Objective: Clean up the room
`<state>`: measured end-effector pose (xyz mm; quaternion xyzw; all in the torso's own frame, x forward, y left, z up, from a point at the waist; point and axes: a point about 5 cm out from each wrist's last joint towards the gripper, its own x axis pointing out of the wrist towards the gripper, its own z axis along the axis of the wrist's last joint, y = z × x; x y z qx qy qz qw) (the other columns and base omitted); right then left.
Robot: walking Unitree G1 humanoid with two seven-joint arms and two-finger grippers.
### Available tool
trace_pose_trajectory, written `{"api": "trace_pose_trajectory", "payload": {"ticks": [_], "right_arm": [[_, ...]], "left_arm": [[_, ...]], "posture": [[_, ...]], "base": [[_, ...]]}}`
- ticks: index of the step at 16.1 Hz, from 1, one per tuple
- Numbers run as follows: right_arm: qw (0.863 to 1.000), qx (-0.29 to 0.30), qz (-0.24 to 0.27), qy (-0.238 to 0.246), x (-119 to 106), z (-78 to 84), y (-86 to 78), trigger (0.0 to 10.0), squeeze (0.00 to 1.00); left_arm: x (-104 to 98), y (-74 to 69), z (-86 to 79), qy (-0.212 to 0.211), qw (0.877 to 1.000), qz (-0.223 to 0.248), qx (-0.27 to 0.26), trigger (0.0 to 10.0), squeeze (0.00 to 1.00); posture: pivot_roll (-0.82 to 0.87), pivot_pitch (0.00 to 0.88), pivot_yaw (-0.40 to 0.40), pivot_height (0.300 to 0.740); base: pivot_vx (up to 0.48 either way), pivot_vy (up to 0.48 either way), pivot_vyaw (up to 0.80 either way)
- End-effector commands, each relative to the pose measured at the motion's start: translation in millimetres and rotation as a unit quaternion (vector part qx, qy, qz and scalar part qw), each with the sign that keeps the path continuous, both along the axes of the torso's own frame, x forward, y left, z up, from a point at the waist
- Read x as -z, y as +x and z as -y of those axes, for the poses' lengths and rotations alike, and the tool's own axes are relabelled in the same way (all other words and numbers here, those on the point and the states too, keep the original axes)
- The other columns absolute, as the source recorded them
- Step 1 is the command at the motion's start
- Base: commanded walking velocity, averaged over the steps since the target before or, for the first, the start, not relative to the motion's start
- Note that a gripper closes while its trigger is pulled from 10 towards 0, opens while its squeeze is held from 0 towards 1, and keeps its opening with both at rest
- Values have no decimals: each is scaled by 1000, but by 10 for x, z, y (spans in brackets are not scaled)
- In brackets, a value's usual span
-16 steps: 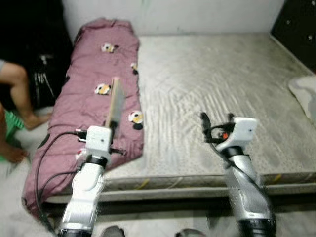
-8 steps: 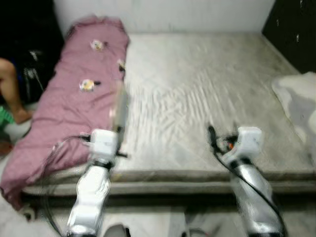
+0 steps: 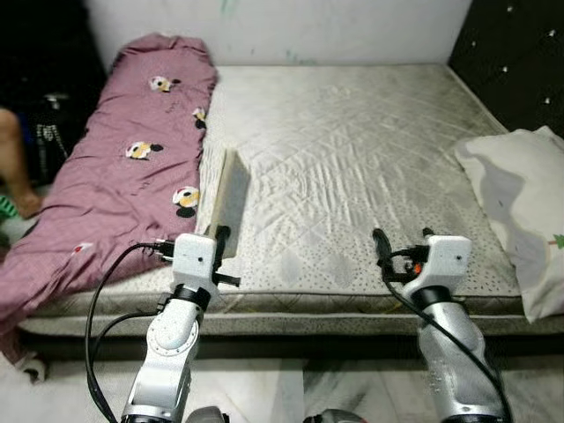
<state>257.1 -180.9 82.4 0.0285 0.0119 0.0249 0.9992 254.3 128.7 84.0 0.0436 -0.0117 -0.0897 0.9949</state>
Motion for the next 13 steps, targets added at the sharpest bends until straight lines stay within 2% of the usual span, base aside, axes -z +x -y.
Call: {"api": "trace_pose_trajectory", "payload": {"ticks": [1,5,9,13], "right_arm": [[1000,-1,-1,1,14,-24,-1,10000,0],[1000,8,-22,3,130,21,-39,10000,0],[1000,6,11,2,2,-45,127,10000,0],[1000,-2,15,-5,-2,-30,153,10000,0]], "left_arm": [[-68,-6,-40,-4,1000,20,-4,10000,0],[21,-57,-44,-9,1000,2,-3,10000,0],[-51,31,-100,-13,1000,18,-19,10000,0],[-65,51,-103,-9,1000,19,-12,10000,0]], "posture": [[-35,24,-10,740],[-24,7,0,740],[-36,14,15,740],[-32,23,12,740]], "base": [[270,0,0],[297,0,0],[368,0,0],[353,0,0]]}}
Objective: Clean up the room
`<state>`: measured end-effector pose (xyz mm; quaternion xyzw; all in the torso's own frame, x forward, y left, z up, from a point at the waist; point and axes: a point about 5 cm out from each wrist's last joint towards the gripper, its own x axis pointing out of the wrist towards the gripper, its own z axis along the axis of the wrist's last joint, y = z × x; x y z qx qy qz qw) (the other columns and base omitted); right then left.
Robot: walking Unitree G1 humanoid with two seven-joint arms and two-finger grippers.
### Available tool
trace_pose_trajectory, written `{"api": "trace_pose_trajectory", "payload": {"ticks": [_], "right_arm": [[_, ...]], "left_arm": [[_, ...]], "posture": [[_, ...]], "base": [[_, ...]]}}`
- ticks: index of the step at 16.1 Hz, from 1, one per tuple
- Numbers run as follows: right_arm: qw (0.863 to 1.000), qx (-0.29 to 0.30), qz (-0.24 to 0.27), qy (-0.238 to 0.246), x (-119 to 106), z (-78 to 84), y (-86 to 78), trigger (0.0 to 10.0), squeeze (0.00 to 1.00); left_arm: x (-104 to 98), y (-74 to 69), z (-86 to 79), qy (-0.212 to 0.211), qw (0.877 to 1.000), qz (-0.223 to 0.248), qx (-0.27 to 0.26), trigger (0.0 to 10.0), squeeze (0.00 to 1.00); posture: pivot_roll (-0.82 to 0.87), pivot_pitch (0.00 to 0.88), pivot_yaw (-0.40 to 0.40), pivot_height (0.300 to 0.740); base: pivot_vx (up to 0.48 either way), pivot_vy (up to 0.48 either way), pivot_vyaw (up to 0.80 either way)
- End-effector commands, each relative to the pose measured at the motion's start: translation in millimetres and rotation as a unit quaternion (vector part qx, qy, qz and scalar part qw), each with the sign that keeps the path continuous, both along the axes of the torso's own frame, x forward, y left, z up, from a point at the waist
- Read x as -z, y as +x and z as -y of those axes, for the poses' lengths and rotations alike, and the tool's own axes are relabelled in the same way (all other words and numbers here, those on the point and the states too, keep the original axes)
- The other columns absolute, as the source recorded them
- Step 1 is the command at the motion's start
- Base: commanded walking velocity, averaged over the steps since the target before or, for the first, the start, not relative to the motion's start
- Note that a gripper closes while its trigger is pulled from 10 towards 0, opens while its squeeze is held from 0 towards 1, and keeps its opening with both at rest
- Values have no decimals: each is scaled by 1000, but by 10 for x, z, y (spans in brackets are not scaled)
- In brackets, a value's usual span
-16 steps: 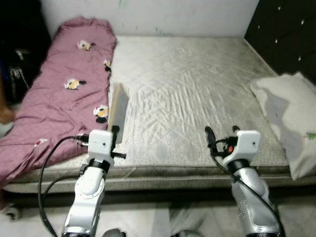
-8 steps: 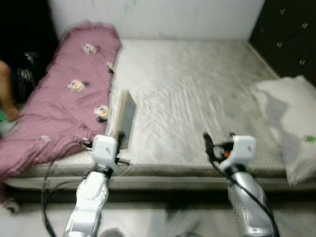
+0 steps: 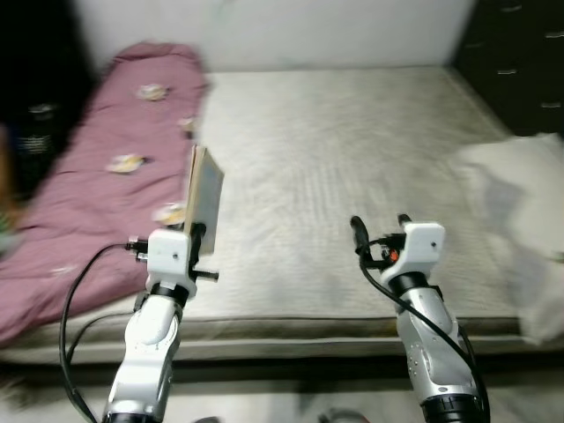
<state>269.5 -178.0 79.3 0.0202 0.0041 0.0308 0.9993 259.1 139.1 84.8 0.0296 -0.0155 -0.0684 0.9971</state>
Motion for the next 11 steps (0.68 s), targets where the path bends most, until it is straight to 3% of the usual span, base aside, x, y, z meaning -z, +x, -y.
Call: {"api": "trace_pose_trajectory", "payload": {"ticks": [1,7,11], "right_arm": [[1000,6,8,3,-32,8,30,10000,0],[1000,10,3,0,-6,-2,7,10000,0],[1000,9,5,-2,-16,3,19,10000,0]], "left_arm": [[-52,3,-3,6,1000,14,7,10000,0],[-51,17,5,8,1000,11,-4,10000,0],[-54,17,7,10,1000,12,-4,10000,0]], "posture": [[-32,23,12,740],[-32,40,12,740],[-32,41,9,740]], "base": [[307,0,0],[0,0,0],[0,-294,0]]}}
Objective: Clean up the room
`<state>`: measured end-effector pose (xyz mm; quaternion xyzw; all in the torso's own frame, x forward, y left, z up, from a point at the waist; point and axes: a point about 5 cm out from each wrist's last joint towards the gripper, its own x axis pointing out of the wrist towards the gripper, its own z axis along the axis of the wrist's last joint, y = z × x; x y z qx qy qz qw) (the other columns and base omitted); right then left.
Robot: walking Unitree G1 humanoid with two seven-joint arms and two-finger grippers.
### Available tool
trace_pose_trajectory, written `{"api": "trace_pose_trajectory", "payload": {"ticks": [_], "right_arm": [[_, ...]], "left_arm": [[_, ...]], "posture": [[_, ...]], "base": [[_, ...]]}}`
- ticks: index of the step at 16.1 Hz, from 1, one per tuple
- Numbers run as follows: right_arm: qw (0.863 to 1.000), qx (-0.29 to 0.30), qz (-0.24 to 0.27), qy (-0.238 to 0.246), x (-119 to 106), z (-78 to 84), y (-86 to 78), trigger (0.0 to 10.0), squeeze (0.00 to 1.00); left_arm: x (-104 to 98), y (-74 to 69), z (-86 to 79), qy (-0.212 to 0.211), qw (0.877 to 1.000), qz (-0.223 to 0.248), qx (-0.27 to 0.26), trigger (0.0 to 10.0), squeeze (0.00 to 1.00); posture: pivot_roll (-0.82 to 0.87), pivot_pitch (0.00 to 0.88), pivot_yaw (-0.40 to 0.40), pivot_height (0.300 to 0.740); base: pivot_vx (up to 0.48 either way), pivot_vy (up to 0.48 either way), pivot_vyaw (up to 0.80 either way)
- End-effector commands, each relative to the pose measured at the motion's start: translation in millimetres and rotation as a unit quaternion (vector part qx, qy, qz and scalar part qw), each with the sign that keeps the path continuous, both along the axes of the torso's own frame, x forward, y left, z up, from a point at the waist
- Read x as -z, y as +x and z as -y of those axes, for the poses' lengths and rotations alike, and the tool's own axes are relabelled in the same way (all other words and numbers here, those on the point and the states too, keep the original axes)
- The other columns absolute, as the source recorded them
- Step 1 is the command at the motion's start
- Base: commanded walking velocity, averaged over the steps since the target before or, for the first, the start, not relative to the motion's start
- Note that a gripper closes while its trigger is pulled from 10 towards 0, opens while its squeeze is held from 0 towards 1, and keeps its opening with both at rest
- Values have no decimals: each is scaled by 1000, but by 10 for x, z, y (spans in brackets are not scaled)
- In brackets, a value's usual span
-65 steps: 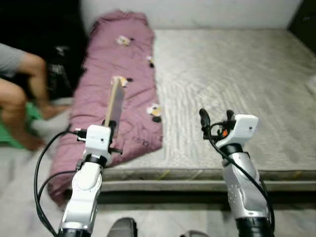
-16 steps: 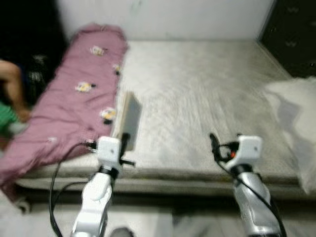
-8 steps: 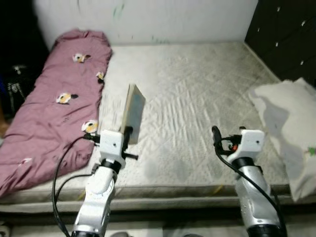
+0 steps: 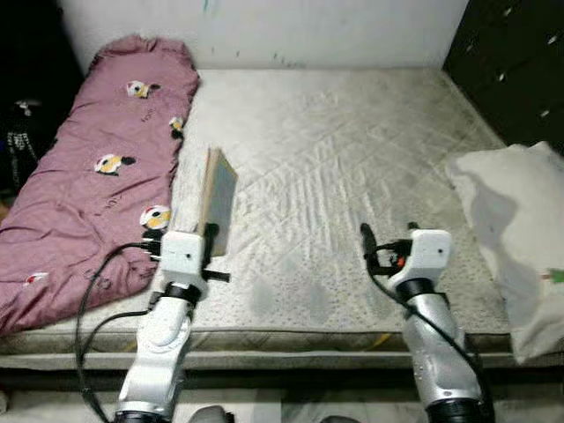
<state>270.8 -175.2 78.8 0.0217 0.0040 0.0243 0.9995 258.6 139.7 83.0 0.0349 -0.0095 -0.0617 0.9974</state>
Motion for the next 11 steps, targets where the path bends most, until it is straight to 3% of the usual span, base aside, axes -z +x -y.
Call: {"api": "trace_pose_trajectory", "payload": {"ticks": [1,11], "right_arm": [[1000,3,5,-5,-20,34,5,10000,0],[1000,2,1,-9,0,32,-16,10000,0]], "left_arm": [[-69,18,13,4,1000,16,4,10000,0],[-70,13,15,4,1000,16,10,10000,0]], "posture": [[-32,41,9,740],[-32,46,10,740]], "base": [[0,-368,0],[0,-405,0]]}}
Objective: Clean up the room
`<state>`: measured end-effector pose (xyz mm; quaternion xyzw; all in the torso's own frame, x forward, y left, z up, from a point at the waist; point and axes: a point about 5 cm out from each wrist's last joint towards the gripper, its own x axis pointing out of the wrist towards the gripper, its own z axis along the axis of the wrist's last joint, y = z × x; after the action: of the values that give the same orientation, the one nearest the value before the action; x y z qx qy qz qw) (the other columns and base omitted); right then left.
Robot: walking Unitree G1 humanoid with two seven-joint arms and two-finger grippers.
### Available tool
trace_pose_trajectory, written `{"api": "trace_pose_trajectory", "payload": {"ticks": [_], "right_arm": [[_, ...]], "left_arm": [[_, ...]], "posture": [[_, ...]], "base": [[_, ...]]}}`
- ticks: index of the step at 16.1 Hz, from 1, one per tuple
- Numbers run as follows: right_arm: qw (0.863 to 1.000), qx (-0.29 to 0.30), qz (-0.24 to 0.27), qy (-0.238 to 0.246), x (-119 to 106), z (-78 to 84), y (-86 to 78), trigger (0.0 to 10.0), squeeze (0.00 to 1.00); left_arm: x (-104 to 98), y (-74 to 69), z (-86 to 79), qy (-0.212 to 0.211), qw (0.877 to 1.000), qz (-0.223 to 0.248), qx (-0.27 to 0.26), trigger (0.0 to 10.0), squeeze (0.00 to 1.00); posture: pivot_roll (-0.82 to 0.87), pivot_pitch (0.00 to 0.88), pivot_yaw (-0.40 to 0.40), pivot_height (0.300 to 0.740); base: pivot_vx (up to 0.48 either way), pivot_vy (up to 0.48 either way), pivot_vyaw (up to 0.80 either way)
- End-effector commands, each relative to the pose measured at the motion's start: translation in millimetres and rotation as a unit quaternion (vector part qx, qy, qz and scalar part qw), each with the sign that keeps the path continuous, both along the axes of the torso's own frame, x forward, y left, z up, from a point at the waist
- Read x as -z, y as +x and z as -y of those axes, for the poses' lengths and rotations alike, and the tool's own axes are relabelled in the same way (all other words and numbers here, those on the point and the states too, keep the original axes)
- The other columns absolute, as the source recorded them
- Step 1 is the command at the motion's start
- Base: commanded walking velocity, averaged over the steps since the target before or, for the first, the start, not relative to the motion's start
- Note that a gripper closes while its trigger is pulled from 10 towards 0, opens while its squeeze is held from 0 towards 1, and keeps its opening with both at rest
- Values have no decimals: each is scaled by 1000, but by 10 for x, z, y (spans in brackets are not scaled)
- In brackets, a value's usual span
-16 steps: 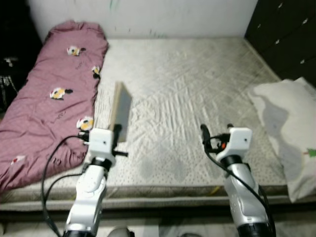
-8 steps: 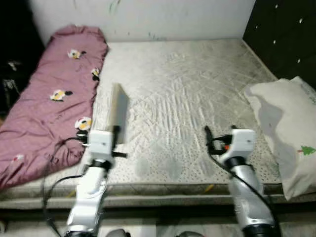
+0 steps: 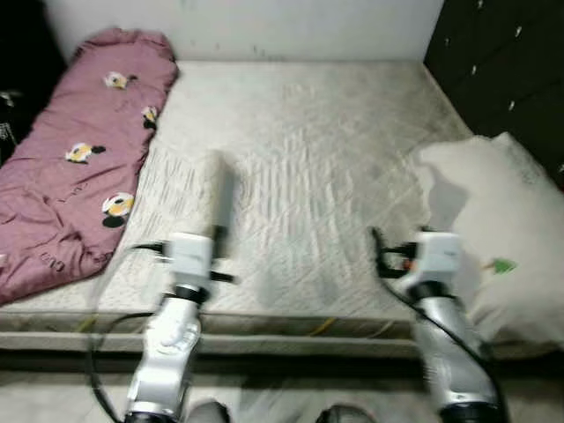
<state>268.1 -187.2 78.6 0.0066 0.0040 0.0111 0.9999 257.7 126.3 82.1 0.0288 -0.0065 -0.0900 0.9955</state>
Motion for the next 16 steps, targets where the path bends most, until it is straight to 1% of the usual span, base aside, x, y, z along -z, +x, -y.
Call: {"api": "trace_pose_trajectory", "payload": {"ticks": [1,8,10,16], "right_arm": [[1000,-10,2,5,-2,-86,14,10000,0],[1000,-14,2,1,-5,-86,19,10000,0],[1000,-13,2,1,-6,-86,19,10000,0],[1000,-14,1,1,0,-92,8,10000,0]], "left_arm": [[-82,22,-118,9,1000,21,-17,10000,0],[-93,34,-100,6,1000,23,-14,10000,0],[-97,27,-95,-3,1000,26,-14,10000,0],[-112,10,-74,-5,1000,29,8,10000,0]], "posture": [[-32,46,10,740],[-35,43,7,740],[-35,43,6,740],[-37,47,8,740]], "base": [[0,-480,0],[0,-480,0],[0,0,0],[0,0,0]]}}
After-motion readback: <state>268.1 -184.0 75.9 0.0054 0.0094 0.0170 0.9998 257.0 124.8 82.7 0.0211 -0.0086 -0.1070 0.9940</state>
